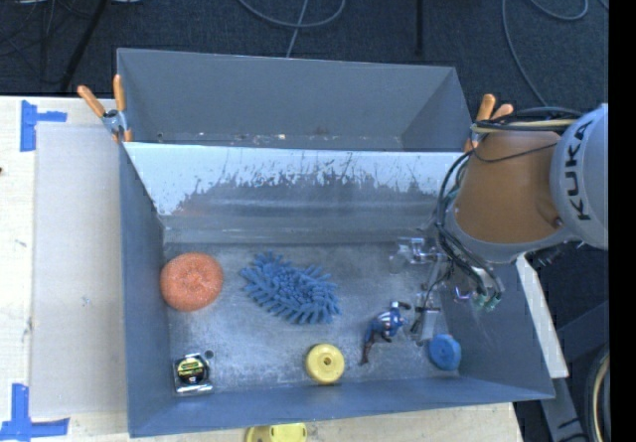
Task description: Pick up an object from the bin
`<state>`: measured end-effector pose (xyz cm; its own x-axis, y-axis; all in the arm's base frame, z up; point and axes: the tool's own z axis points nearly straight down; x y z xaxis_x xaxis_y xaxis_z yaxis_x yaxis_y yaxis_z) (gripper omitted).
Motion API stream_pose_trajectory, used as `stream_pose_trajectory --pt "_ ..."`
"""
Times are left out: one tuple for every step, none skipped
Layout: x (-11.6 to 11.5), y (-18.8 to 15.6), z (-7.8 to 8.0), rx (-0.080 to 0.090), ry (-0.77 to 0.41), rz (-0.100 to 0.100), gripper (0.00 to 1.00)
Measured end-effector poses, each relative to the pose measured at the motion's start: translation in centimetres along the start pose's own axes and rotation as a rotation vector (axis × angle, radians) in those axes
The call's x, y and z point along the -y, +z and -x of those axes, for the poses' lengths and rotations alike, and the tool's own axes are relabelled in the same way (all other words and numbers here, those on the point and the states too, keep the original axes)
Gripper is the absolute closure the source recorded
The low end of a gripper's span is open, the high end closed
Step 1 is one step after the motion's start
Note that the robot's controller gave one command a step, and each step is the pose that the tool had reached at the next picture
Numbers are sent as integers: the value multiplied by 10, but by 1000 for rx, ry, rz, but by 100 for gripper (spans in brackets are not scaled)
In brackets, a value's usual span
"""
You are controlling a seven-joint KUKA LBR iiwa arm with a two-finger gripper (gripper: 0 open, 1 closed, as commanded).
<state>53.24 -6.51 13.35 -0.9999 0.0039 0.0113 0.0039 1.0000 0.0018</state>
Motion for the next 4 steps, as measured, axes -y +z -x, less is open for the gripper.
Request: stream_pose_trajectory --pt "0 -4 2 8 -2 -1 0" --pt "-5 11 4 14 -95 -3 0" --pt "-10 44 4 4 -264 -1 0" --pt "-19 62 -15 14 12 -2 100"
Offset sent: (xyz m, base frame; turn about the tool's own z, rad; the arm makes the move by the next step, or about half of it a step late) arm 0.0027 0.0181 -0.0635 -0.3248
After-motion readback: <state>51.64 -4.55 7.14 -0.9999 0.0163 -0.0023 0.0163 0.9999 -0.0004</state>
